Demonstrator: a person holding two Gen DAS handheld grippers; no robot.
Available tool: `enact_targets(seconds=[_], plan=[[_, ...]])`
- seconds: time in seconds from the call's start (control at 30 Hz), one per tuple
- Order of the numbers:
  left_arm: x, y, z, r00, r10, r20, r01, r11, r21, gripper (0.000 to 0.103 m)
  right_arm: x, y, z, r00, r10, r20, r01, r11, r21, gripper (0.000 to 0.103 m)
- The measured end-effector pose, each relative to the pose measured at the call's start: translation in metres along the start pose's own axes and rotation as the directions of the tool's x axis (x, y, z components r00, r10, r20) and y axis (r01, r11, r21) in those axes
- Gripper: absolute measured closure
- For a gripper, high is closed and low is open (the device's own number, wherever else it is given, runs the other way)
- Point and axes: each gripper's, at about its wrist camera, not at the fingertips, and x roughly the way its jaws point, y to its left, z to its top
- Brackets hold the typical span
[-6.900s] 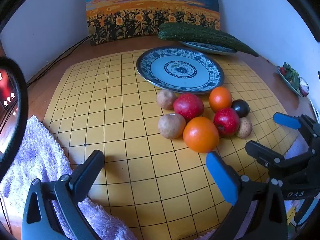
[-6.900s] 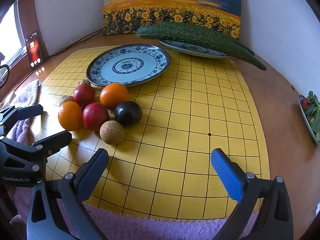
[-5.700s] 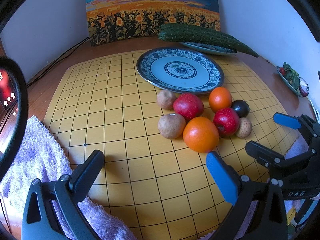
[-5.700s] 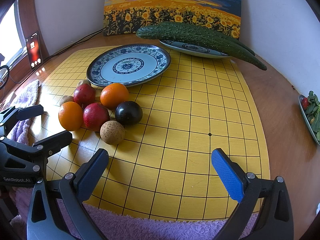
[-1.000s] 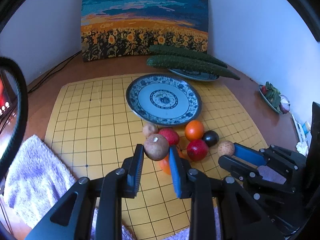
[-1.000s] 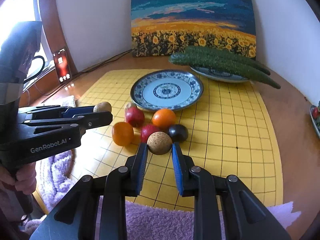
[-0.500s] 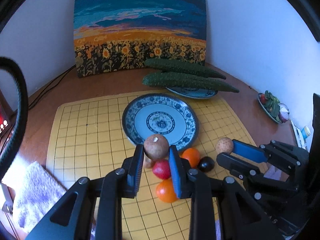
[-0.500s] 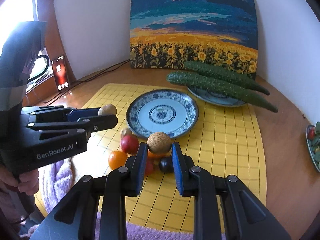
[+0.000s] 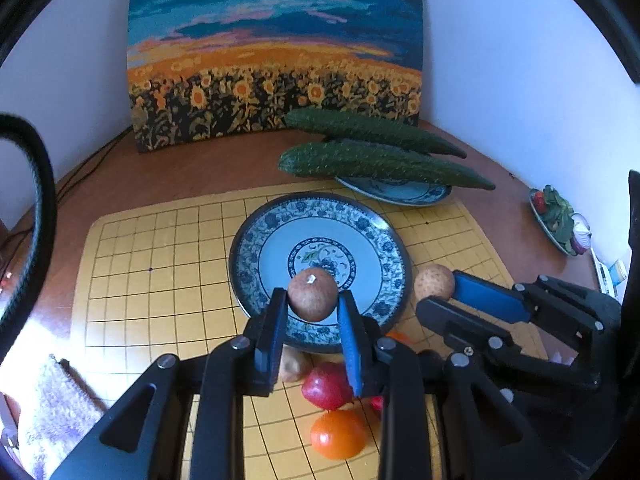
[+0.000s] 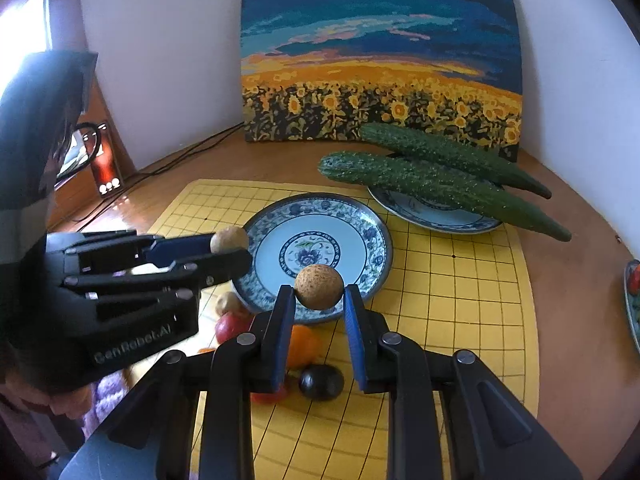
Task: Organize fruits
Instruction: 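Carry both held potatoes up and over the blue-and-white plate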
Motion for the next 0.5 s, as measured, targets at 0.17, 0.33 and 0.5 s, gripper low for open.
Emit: enact_targets(seconds=[0.17,0.33,0.5], plan=[[0.018,0.003,0.002,1.0,0.001,-0.024,-0.001,1.0,-0.014,0.077,0.016,-0.004,0.002,1.0,0.0,-0.025,0.0,1.0,0.005,0.077],[0.031,0.005,0.0,0.999,0.01,-0.048,-0.011,1.0,-0.01,0.077,0.031,-0.009,0.0,0.999,0.002,-0.053,-0.001,1.0,0.02,0.077],[0.041,0.006,0.001,0.998,0.015,-0.059,-0.015,1.0,-0.012,0.077,0.041,-0.011,-0.001,0.997,-0.002,-0.072,0.003,1.0,0.026,0.077]])
